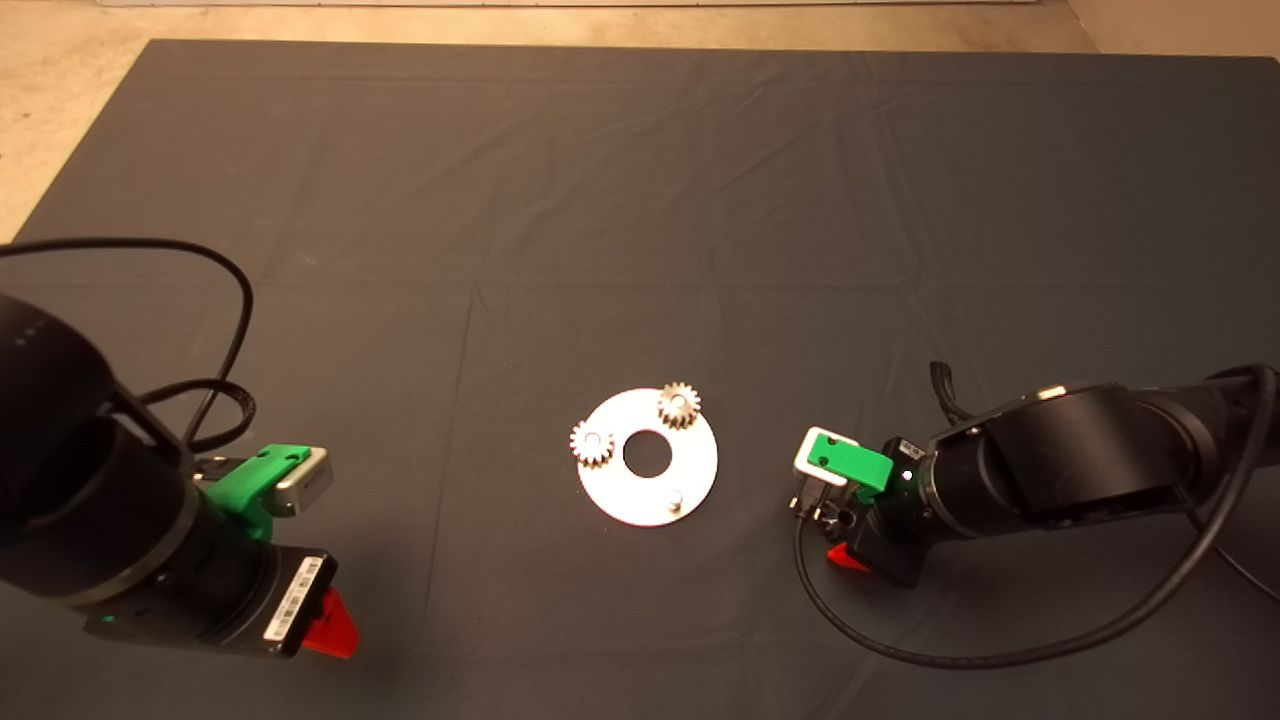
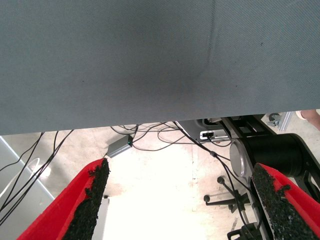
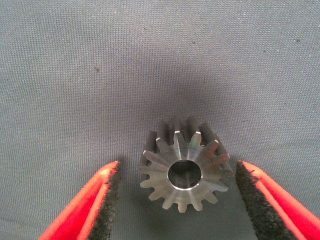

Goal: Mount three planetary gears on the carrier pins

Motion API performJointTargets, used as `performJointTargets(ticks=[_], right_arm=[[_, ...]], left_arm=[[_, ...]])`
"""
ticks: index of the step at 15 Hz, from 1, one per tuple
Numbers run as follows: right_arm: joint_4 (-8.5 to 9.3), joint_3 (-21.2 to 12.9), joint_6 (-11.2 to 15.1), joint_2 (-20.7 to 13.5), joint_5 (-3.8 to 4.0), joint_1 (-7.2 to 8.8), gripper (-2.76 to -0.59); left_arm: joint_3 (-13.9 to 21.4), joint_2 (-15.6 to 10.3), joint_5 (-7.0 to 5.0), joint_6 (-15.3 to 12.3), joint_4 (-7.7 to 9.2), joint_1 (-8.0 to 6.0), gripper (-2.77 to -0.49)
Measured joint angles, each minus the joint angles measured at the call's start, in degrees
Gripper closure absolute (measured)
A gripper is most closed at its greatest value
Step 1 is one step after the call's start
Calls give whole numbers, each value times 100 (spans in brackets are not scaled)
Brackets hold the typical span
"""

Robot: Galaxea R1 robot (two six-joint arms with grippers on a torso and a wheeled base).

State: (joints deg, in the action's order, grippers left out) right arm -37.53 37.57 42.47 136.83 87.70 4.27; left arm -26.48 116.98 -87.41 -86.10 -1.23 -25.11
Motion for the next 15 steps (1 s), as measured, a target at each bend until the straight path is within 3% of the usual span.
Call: performJointTargets(ticks=[5, 15], right_arm=[[-59, 0, 0, 0, 0, -2, -138], [-133, 43, 0, 0, -2, -66, -138]], left_arm=[[0, -2, 0, 0, 0, 0, -204], [0, 0, 0, 0, 9, 0, -204]])
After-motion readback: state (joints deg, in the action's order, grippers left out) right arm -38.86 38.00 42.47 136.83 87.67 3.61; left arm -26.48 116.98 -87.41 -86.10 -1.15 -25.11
